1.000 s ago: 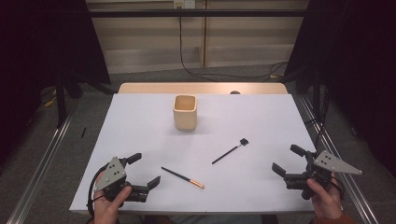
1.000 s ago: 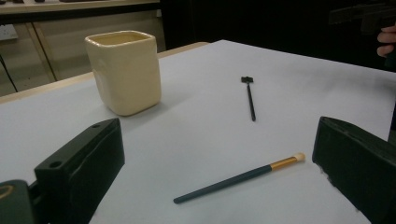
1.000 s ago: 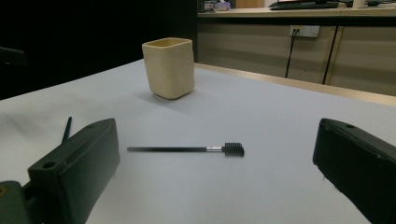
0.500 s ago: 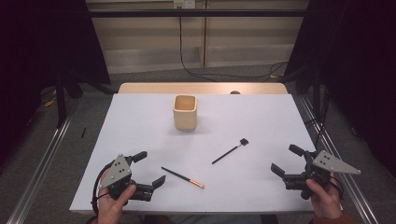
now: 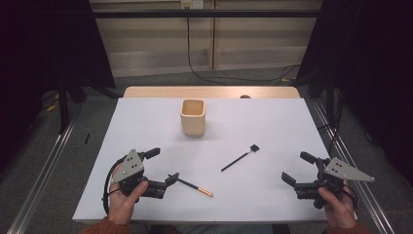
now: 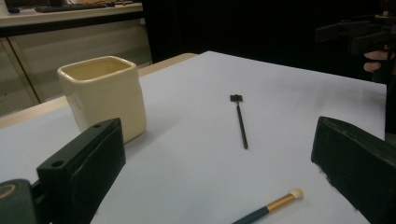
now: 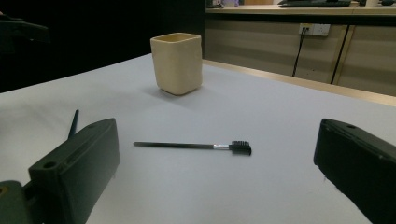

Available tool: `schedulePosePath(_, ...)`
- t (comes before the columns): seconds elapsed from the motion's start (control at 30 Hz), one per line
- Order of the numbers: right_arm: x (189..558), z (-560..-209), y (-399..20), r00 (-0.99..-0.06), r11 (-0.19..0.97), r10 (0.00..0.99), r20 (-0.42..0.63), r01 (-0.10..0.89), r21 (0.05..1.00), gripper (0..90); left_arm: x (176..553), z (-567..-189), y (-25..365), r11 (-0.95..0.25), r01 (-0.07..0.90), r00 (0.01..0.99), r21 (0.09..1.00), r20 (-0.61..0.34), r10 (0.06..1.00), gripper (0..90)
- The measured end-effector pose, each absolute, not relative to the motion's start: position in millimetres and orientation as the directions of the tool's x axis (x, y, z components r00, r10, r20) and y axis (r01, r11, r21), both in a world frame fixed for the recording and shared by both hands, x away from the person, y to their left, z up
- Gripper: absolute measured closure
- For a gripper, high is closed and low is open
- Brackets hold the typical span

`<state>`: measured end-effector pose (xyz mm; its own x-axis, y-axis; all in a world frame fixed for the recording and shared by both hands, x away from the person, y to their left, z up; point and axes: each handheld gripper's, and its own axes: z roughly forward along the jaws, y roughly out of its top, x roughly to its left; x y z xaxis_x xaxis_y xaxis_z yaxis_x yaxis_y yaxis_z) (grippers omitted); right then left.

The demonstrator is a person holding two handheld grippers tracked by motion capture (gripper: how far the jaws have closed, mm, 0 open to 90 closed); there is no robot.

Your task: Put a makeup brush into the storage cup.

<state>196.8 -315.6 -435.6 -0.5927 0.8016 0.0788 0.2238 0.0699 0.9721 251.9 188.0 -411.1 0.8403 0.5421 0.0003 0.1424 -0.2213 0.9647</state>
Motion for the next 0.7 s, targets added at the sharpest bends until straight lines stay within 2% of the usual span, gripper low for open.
schedulePosePath(0.7, 197, -436, -316, -0.589, 0.065, 0.803, 0.088, 0.234, 0.97, 0.0, 280, -405, 169, -0.235, 0.158, 0.869, 0.959, -0.022, 0.494, 2.3)
